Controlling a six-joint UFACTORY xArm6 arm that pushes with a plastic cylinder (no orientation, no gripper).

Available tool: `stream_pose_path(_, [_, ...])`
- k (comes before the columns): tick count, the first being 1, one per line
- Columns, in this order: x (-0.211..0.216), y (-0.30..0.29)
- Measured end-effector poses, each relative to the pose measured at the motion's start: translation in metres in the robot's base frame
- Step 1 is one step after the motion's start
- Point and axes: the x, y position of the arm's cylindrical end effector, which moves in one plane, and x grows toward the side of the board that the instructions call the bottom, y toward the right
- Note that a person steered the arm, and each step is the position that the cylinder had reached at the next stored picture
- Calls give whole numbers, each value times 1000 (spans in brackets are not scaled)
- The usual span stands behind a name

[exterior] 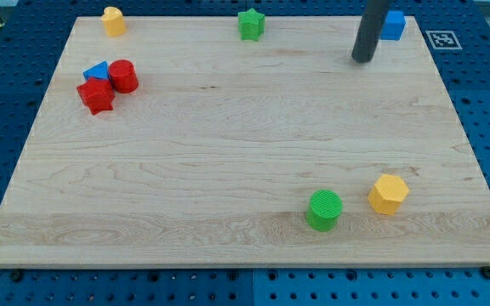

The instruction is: Point at the top of the red star

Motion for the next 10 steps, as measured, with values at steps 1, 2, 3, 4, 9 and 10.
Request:
stream_pose_path(1, [26, 0])
stream_pose_path(2, [26, 0])
stream_pose_path(3, [26, -32])
stream_pose_path(4, [26, -100])
stream_pose_path(9, [-34, -400])
stream_pose_path(10, [-26, -444])
